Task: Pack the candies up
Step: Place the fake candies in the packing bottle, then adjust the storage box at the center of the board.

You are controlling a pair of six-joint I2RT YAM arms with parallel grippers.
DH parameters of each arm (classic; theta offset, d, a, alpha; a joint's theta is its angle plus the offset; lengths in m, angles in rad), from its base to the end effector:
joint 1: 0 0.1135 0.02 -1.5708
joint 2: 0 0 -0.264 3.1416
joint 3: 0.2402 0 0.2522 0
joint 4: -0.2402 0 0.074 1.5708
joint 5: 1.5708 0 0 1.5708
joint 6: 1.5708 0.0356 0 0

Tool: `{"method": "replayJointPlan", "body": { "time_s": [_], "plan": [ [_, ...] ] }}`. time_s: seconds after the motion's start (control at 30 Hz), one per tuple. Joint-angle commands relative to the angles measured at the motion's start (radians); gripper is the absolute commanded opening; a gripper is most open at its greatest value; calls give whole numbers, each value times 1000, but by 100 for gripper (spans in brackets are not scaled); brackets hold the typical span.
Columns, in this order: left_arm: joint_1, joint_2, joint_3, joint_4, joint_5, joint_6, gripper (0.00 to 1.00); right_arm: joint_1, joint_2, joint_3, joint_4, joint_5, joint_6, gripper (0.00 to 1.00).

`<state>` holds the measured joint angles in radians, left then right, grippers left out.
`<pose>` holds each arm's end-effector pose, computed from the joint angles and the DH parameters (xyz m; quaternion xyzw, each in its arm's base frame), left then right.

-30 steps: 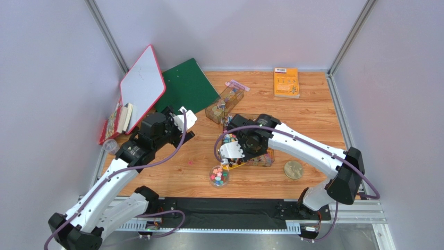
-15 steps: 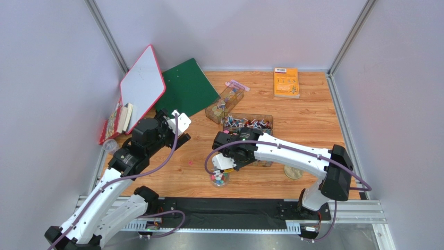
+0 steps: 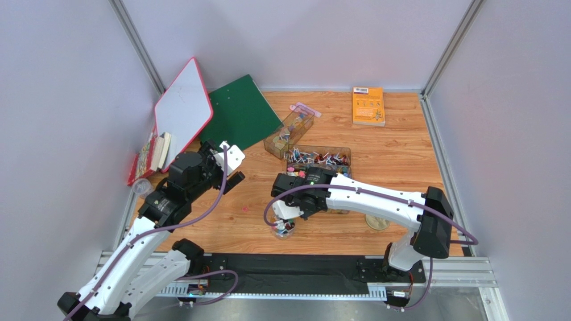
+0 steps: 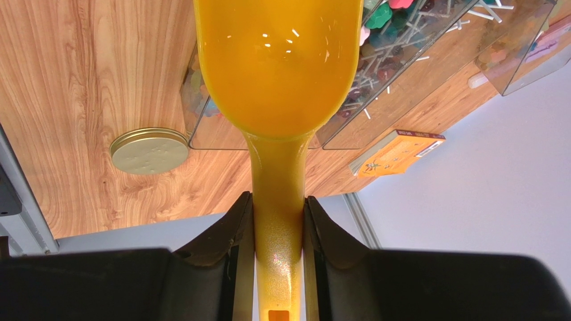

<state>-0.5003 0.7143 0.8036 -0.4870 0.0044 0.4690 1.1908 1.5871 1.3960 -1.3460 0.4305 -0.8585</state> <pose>0.1405 -0.0770 0.3256 0.3891 0.7364 -0.0105 0.5534 0.1176 0.2543 0.2836 -0.8328 0.5104 -0.2079 0.0516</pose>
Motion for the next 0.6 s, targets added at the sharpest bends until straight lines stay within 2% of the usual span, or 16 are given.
{"method": "replayJointPlan", "body": {
  "time_s": [0.0,0.2,0.33,0.43,0.47,0.57],
  "plan": [
    [6,-10,0,7,35,-32,94,3,-50,31,-222,56,24,0],
    [6,0,0,24,57,-26,94,1,-72,29,-235,62,52,0],
    [6,98,15,120,111,-12,94,-57,-113,109,-234,31,90,0],
    [6,255,100,192,150,2,93,-209,-153,178,-222,-51,122,0],
    [6,305,135,199,172,3,92,-320,-168,193,-203,-77,131,0],
    [6,523,310,176,196,-10,89,-510,-197,210,-136,-154,98,0]
  ]
}}
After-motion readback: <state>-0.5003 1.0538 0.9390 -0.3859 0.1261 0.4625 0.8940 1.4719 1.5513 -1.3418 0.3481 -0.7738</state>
